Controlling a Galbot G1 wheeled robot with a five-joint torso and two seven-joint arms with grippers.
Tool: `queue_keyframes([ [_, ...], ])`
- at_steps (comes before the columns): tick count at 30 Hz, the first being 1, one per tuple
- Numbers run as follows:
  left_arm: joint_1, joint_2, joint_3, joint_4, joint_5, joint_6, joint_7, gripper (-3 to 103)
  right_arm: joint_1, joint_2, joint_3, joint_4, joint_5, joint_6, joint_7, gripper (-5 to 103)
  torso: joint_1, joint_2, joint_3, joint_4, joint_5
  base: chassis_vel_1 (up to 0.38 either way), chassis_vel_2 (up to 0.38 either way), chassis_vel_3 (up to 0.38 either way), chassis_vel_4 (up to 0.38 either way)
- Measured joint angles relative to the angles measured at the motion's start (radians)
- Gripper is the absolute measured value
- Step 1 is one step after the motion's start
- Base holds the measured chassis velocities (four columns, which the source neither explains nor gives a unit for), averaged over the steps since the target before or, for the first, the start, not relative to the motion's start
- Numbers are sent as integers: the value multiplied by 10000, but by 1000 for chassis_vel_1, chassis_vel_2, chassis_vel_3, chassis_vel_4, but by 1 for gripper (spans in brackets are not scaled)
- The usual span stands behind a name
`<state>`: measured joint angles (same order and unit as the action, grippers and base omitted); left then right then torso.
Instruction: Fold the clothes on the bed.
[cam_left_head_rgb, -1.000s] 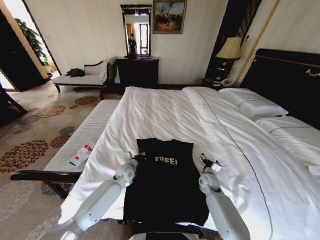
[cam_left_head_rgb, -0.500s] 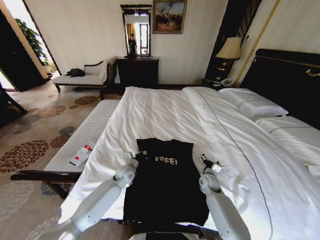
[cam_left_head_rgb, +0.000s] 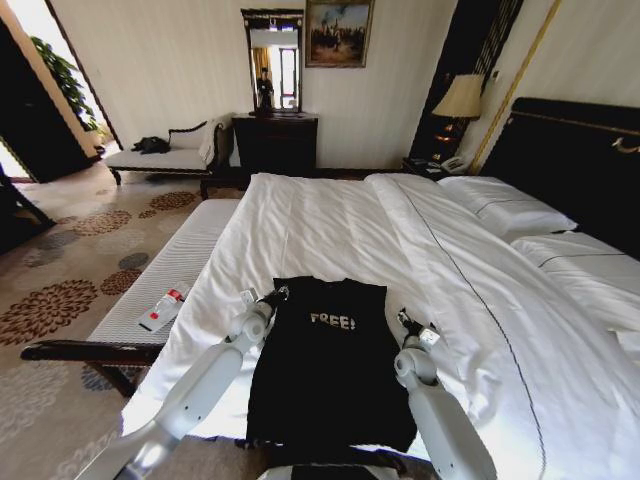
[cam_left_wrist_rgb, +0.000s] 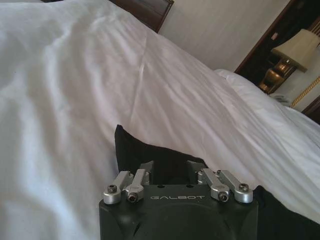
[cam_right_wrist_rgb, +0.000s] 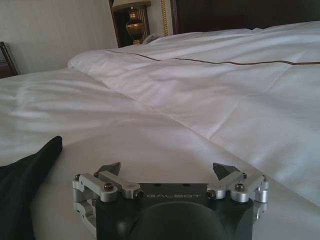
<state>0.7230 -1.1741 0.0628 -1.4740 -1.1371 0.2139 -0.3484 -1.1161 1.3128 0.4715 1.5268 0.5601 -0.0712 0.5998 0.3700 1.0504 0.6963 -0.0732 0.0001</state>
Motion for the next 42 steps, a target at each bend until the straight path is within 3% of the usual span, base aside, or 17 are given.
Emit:
queue_keyframes([
  [5,-106,-16,240,323,29,84,31,64,-82,20,37,110,-5,-14,23,100,0,0,0,1,-2,0,0,0,0],
  [7,-102,3,256,325,26,96,32,64,-88,20,44,113,-5,-14,24,100,0,0,-1,0,-1,0,0,0,0],
  [9,-35,160,426,324,38,131,48,81,-112,16,78,112,-5,-22,29,100,0,0,0,0,-1,0,0,0,0],
  [11,-17,202,478,319,56,131,58,81,-112,16,80,111,-5,-25,32,100,0,0,-1,0,0,0,0,0,0],
  [14,54,279,669,250,128,131,85,96,-110,29,79,106,-5,-36,47,100,0,0,0,2,-1,0,0,0,0],
  [32,75,147,1823,-405,315,6,-17,100,-181,-77,204,95,65,-77,99,100,0,0,-1,0,0,0,0,0,0],
  [42,31,421,1676,-683,296,15,-83,100,-181,-142,258,-24,81,-66,99,100,0,0,-1,0,0,0,0,0,0],
])
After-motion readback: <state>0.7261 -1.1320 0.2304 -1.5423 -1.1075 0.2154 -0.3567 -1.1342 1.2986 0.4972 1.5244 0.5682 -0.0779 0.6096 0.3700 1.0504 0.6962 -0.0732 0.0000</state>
